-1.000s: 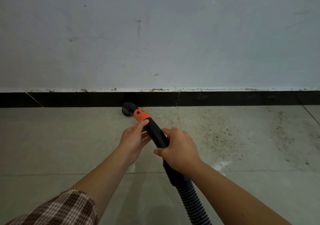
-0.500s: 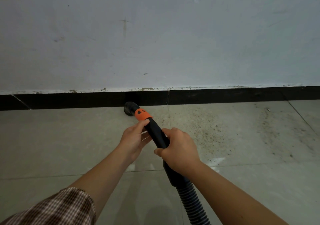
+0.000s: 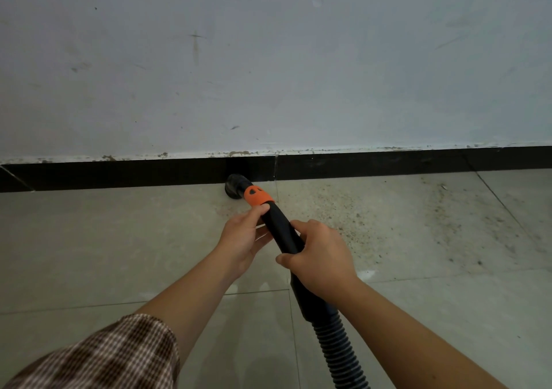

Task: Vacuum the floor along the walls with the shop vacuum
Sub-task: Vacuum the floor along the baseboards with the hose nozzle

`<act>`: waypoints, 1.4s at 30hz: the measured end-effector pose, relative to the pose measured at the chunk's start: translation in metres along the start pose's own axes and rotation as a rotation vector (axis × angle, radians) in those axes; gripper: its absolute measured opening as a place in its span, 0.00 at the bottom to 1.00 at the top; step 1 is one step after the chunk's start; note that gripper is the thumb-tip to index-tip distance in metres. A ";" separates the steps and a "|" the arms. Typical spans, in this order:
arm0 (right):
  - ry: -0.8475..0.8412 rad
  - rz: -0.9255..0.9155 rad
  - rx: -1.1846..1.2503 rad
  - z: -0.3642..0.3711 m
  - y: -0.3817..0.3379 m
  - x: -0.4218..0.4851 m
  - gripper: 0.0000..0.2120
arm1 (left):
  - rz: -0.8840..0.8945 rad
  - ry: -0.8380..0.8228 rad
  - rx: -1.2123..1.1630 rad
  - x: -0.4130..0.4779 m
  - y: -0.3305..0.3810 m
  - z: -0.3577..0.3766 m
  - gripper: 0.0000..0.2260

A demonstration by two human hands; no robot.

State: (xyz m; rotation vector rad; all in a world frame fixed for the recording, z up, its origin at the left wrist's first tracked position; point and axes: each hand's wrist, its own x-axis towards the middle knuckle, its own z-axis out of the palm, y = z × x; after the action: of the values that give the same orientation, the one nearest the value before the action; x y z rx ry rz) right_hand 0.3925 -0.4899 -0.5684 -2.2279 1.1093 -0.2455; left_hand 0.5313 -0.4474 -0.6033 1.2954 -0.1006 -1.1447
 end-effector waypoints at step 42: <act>-0.011 0.260 0.446 -0.041 0.026 -0.006 0.18 | -0.110 -0.006 -0.157 -0.006 -0.005 0.048 0.10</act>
State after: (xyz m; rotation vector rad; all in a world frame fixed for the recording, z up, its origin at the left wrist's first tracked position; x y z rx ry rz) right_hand 0.3548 -0.5153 -0.5515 -1.6753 1.1911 -0.3328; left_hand 0.4948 -0.4757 -0.5873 1.1697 0.0562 -1.2253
